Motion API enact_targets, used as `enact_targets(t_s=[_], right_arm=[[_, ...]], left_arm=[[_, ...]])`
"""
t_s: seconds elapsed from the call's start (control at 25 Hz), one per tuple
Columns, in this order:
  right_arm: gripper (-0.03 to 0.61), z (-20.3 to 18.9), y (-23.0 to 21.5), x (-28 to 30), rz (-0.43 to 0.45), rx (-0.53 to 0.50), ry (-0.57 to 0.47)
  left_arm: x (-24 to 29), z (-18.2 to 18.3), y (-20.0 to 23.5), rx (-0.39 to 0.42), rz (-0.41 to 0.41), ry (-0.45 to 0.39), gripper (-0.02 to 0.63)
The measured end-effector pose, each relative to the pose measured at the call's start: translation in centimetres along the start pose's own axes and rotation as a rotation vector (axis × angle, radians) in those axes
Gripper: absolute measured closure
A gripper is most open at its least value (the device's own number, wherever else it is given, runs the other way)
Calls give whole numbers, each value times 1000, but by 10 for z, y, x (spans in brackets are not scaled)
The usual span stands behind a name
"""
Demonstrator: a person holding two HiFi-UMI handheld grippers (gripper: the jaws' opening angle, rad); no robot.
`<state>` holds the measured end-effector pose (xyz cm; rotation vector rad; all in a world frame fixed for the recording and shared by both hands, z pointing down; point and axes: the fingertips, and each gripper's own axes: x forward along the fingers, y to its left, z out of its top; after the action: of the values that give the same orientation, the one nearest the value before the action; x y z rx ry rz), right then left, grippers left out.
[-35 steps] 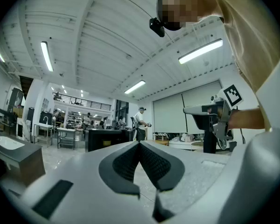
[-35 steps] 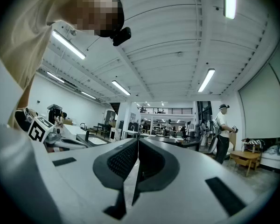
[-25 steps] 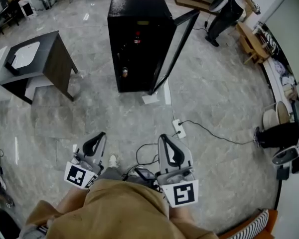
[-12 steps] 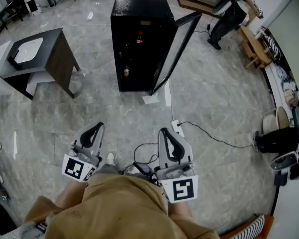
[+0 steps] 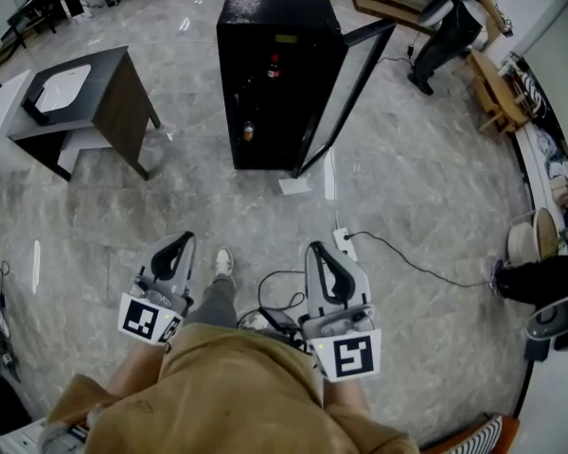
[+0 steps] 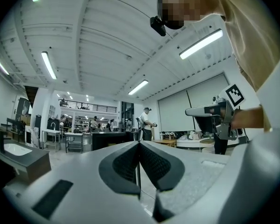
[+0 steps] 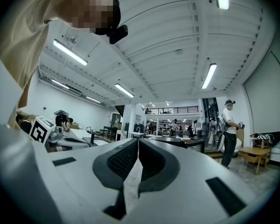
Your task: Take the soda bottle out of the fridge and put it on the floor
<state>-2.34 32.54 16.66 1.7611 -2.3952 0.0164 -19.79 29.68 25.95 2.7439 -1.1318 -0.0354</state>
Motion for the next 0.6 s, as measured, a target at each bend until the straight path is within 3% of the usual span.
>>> enact_targets(t_s=[0.32,0.6], right_arm=[[575,-20,-21,46,-30,-15,49],[575,-37,-56,147,-50,-34,78]], left_arm=[[54,-26,37,-36,-43,16,614],[131,-45,108,-51,-66,28,612]])
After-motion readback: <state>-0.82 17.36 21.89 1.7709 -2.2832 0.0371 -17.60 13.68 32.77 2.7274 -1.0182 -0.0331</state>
